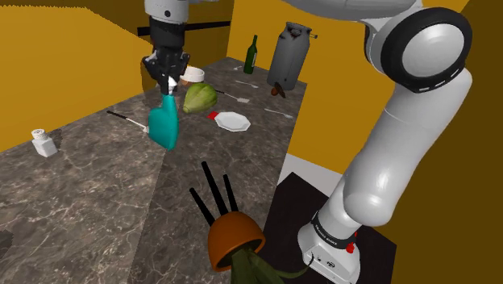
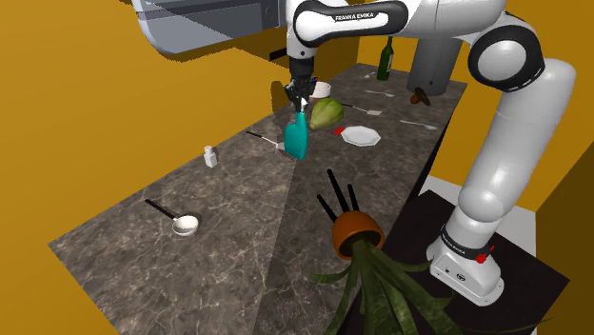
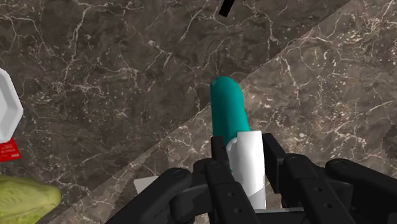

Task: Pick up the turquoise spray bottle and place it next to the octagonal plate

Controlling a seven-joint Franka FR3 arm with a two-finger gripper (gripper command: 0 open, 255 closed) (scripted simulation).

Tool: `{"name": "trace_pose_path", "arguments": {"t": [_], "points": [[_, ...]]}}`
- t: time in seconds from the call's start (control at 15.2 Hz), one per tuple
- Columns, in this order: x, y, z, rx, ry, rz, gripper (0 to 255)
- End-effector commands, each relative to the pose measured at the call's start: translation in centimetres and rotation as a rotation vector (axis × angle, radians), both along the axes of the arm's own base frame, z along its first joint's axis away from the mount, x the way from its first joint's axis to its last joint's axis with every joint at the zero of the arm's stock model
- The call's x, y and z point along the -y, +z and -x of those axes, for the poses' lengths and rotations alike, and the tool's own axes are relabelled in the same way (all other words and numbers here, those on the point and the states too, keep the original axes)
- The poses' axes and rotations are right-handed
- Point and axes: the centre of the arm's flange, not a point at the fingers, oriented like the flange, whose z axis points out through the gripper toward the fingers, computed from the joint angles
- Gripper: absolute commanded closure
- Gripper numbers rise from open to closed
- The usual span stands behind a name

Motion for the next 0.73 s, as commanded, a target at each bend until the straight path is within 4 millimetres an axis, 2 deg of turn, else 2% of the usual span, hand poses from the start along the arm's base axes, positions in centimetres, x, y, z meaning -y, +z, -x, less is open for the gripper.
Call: {"name": "trace_pose_path", "arguments": {"t": [0.0,0.66], "points": [[2.3,0.9,0.5,0.0,0.001,0.0,255],[14.5,5.9,1.6,0.0,0.001,0.0,255]]}}
